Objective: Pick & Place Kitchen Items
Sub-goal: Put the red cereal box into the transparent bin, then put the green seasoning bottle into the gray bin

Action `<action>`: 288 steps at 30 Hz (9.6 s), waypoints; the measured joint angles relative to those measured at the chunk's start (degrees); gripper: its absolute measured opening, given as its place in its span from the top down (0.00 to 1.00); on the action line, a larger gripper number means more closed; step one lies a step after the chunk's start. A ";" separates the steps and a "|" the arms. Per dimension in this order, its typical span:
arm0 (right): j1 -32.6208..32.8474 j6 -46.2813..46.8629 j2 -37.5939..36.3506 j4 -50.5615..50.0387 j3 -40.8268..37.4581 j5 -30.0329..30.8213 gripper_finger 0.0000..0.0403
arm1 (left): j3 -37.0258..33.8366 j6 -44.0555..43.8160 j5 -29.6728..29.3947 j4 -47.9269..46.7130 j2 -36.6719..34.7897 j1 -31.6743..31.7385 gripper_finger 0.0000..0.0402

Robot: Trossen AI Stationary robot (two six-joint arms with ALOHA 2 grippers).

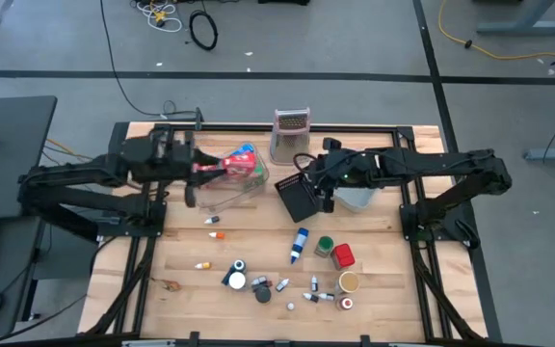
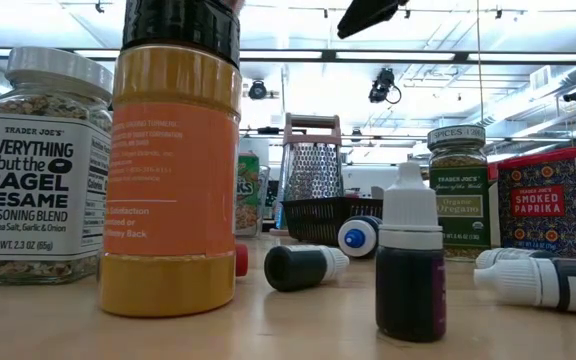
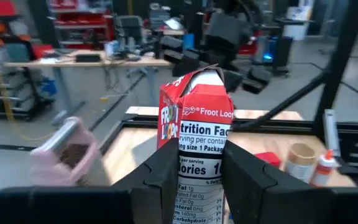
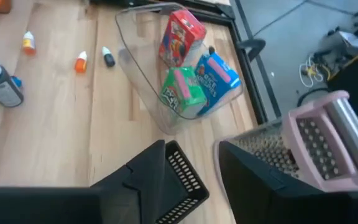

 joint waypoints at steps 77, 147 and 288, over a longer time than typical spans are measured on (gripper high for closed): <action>0.02 -3.23 3.67 2.17 -0.07 -0.09 0.60 | -40.78 -3.69 -19.90 25.42 -11.91 -0.02 0.40; 0.01 -10.62 5.97 8.31 -0.07 -0.09 0.60 | -7.20 -13.73 -25.05 -16.38 15.27 4.45 0.99; 20.64 24.83 -4.64 30.47 -39.50 -1.08 0.28 | -7.54 -21.63 -31.96 -11.95 12.16 -19.10 0.78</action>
